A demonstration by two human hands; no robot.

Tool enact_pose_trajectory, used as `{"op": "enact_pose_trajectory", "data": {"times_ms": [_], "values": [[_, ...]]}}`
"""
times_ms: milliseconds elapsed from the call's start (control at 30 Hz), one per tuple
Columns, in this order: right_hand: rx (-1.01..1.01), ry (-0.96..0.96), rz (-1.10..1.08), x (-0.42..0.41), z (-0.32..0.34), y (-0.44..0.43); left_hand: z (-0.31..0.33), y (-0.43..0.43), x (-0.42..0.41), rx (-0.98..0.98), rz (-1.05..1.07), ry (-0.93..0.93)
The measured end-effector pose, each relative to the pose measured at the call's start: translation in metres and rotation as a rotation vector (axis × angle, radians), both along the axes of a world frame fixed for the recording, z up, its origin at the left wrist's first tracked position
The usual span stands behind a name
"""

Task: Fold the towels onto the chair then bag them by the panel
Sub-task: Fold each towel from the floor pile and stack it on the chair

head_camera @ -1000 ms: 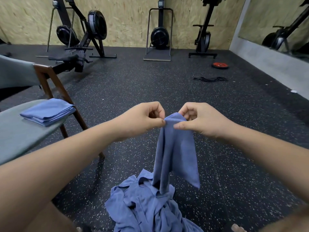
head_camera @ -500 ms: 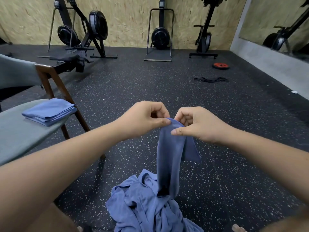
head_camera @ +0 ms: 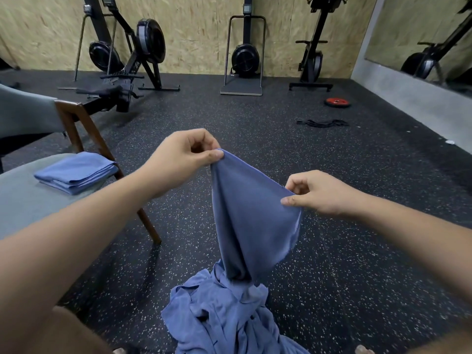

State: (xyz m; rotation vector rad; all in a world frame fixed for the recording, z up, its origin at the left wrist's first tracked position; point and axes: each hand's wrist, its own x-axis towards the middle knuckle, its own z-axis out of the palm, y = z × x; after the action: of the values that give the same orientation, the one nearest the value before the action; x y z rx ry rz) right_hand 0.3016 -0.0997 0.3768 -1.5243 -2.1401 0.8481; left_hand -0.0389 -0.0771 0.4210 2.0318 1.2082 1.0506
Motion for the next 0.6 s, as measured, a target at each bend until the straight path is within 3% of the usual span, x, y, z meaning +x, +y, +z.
{"op": "enact_pose_trajectory", "data": {"times_ms": [433,600], "values": [[0.031,-0.051,-0.053,0.011,0.028,-0.006,-0.003,0.016,-0.033,0.020,0.253,-0.110],[-0.055,0.240,0.017,-0.002,0.051,-0.029,-0.004,0.014,-0.028,0.019,0.287,-0.095]]}}
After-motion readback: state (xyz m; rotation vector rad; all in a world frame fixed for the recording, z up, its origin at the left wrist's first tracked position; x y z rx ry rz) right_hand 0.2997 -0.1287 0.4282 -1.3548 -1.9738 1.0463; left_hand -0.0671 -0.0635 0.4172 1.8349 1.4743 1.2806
